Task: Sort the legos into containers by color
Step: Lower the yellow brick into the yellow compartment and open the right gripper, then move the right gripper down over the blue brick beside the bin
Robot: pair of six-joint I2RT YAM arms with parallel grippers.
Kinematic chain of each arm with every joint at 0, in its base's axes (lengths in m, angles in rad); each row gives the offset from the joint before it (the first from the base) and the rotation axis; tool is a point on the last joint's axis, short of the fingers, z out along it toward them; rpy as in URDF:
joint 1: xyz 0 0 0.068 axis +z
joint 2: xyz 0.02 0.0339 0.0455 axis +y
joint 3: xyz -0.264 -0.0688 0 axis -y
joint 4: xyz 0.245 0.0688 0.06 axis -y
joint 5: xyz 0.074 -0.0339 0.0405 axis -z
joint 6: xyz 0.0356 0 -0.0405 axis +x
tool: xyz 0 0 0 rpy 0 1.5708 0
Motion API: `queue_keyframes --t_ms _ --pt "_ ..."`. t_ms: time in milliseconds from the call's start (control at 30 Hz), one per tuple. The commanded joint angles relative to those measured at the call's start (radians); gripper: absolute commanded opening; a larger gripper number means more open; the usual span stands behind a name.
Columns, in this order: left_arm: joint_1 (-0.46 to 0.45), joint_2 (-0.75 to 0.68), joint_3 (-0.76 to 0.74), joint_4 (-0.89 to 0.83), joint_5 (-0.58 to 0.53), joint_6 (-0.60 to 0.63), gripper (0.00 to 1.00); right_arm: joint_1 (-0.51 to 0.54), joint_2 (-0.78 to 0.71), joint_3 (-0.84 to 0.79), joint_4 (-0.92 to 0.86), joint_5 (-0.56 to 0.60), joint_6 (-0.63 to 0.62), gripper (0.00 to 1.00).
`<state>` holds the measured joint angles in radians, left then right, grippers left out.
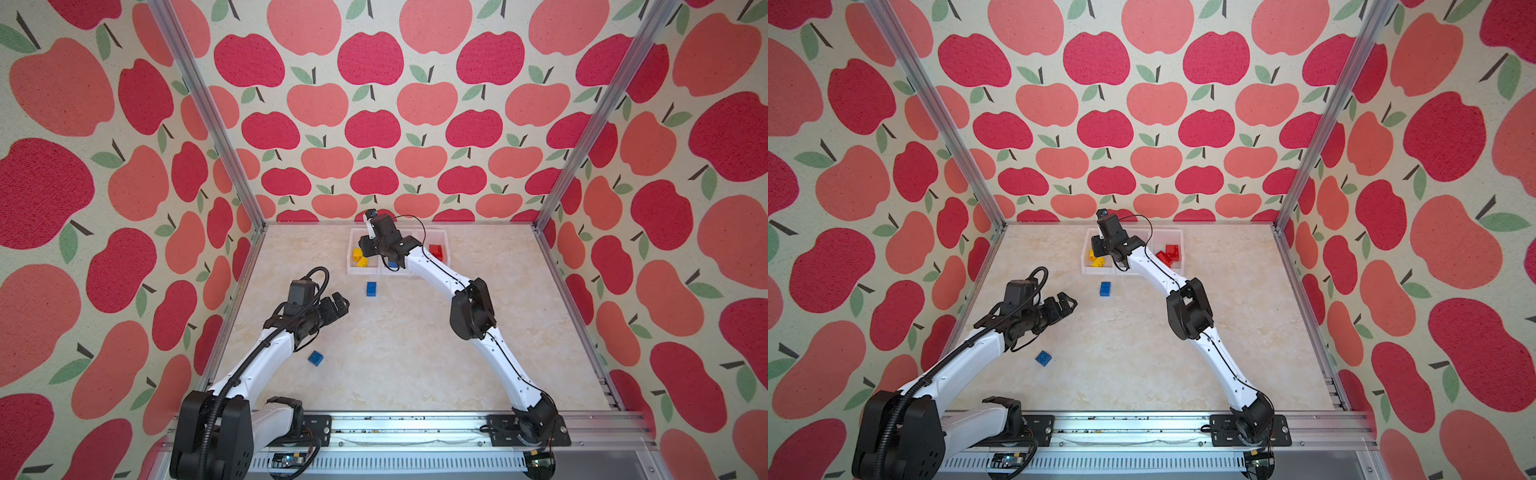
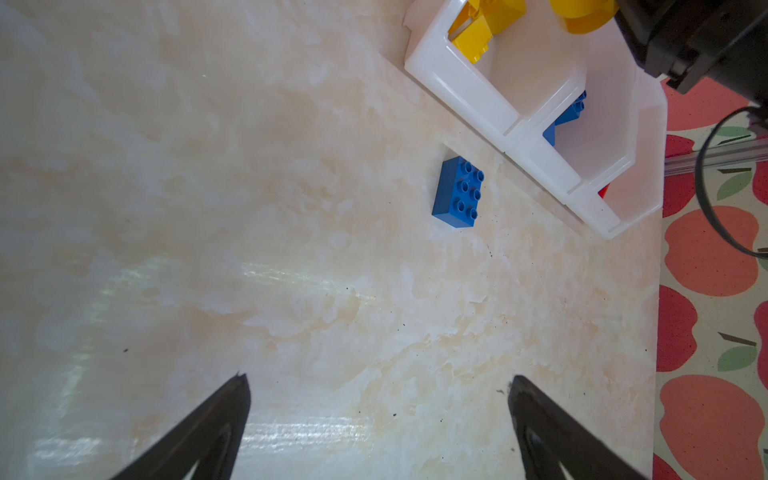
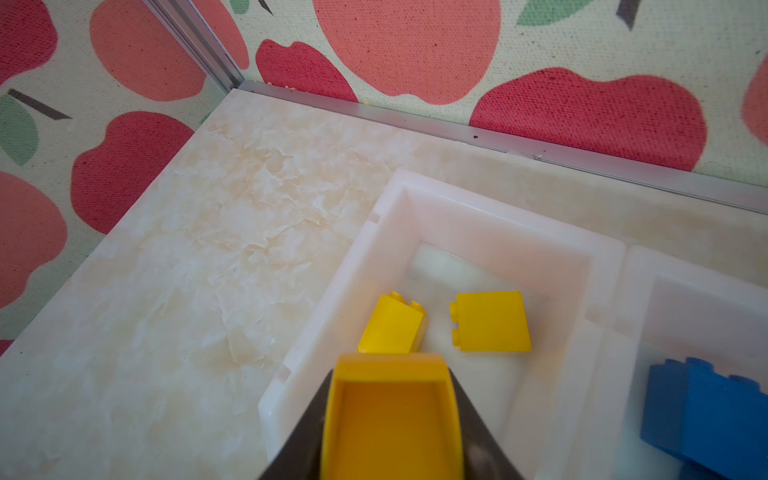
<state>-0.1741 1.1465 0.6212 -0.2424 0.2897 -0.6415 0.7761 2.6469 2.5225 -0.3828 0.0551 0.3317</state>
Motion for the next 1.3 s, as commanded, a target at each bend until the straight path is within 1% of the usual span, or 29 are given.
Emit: queue_keyframes --t_ms 0,33,133,433,667,767,933,1100,1267 --pt "0.006 0.012 -0.002 -0.004 0.010 -0.004 0.99 -0.011 0.019 0.031 -0.001 0.018 -0.013 0.53" --pt "0.007 0.013 0.000 -0.005 0.010 -0.005 0.99 -0.011 0.019 0.031 0.002 0.016 -0.013 0.56" --pt "0.007 0.013 0.006 -0.009 0.009 -0.004 0.99 -0.009 0.011 0.032 0.007 0.015 -0.011 0.58" --pt "0.005 0.005 0.015 -0.020 0.005 -0.004 0.99 -0.003 -0.047 0.001 0.013 0.012 -0.018 0.60" --pt "0.004 0.004 0.020 -0.029 -0.005 -0.004 0.99 0.015 -0.163 -0.111 0.012 0.022 -0.027 0.62" --pt "0.005 0.004 0.022 -0.032 -0.008 -0.001 0.99 0.021 -0.216 -0.149 -0.036 0.031 -0.012 0.62" --pt "0.004 0.004 0.020 -0.030 -0.008 -0.002 0.99 0.035 -0.281 -0.190 -0.167 0.052 0.033 0.63" --pt "0.005 -0.004 0.020 -0.034 -0.011 -0.001 0.99 0.053 -0.316 -0.217 -0.299 0.074 0.074 0.63" --pt "0.005 -0.019 0.018 -0.047 -0.018 0.004 0.99 0.073 -0.340 -0.260 -0.377 0.075 0.118 0.65"
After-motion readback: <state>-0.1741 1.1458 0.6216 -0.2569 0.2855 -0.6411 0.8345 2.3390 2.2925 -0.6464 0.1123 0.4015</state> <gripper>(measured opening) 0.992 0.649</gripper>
